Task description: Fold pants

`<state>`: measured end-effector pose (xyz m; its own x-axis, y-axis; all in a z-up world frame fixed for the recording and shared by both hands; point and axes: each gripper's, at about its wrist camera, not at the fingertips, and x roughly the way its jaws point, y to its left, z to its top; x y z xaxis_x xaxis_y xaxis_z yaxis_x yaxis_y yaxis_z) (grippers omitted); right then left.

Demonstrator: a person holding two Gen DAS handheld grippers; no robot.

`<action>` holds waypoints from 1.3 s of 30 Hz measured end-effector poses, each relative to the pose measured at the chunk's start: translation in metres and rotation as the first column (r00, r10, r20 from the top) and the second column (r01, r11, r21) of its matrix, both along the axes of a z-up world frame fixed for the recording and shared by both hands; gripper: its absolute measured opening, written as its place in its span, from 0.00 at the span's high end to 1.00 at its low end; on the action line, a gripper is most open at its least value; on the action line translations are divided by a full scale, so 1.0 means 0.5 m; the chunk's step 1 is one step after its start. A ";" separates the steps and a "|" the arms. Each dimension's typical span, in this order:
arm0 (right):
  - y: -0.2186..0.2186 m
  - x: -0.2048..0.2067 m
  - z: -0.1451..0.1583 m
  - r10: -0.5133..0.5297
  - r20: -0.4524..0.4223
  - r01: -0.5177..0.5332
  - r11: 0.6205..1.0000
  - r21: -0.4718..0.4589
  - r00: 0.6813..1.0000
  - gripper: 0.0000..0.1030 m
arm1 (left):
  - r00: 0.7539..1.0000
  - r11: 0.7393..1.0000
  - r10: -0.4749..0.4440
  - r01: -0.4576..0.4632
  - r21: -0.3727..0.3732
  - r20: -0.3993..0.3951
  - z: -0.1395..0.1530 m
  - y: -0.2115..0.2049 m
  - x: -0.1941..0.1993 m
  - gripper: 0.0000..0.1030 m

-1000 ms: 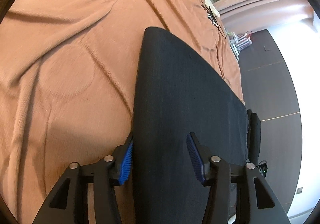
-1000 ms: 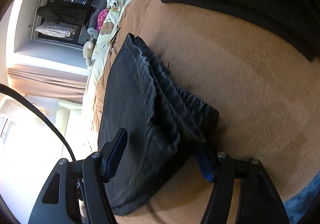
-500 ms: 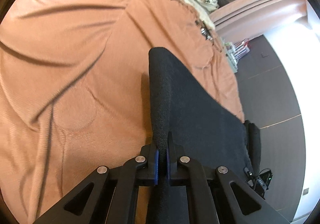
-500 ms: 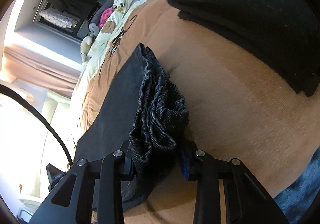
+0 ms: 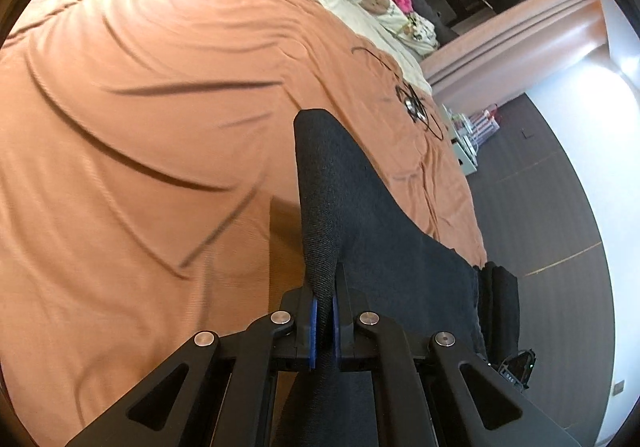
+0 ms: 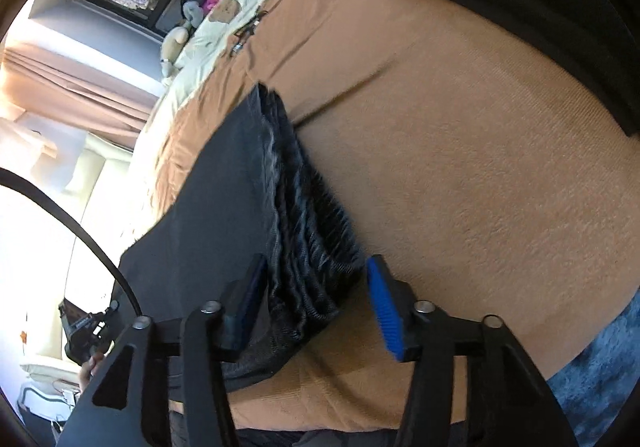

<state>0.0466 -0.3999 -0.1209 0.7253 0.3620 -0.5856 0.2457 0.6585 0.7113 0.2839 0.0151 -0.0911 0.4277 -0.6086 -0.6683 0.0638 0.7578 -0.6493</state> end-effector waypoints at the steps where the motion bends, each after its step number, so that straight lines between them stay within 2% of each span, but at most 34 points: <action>1: 0.001 0.005 0.011 0.005 0.004 -0.005 1.000 -0.003 1.000 0.50 | 1.000 1.000 0.009 -0.009 0.004 0.001 0.001 0.013 -0.002 0.95; 8: 0.055 0.038 0.062 0.120 0.070 -0.114 0.990 -0.083 0.990 0.50 | 0.997 0.997 0.074 -0.075 0.023 0.011 0.014 0.106 -0.014 0.95; 13: 0.146 0.097 0.099 0.277 0.086 -0.262 0.953 -0.155 0.957 0.52 | 0.994 0.994 0.107 -0.107 0.035 0.010 0.017 0.152 -0.024 0.95; 18: 0.225 0.167 0.106 0.397 0.057 -0.378 0.902 -0.206 0.916 0.52 | 0.989 0.988 0.147 -0.147 0.044 0.013 0.021 0.199 -0.033 0.95; 20: 0.257 0.200 0.097 0.444 0.029 -0.428 0.877 -0.217 0.896 0.57 | 0.987 0.986 0.161 -0.162 0.046 0.011 0.021 0.222 -0.035 0.95; 24: 0.314 0.251 0.082 0.512 -0.024 -0.501 0.829 -0.248 0.859 0.59 | 0.979 0.977 0.204 -0.204 0.059 0.008 0.019 0.277 -0.041 0.95; 27: 0.336 0.289 0.075 0.550 -0.046 -0.541 0.800 -0.259 0.834 0.64 | 0.974 0.972 0.225 -0.225 0.066 -0.005 0.009 0.307 -0.043 0.95; 33: 0.361 0.354 0.079 0.592 -0.079 -0.586 0.753 -0.301 0.802 0.65 | 0.968 0.966 0.250 -0.247 0.079 -0.026 -0.009 0.333 -0.033 0.95; 36: 0.362 0.382 0.060 0.602 -0.134 -0.609 0.723 -0.327 0.787 0.77 | 0.967 0.964 0.254 -0.251 0.084 -0.032 -0.018 0.343 -0.023 0.95; 37: 0.369 0.386 0.051 0.601 -0.152 -0.614 0.717 -0.331 0.784 0.84 | 0.967 0.965 0.253 -0.250 0.086 -0.034 -0.020 0.344 -0.020 0.95; 39: 0.365 0.400 0.032 0.601 -0.171 -0.622 0.715 -0.319 0.780 0.87 | 0.966 0.964 0.255 -0.251 0.089 -0.042 -0.027 0.345 -0.009 0.95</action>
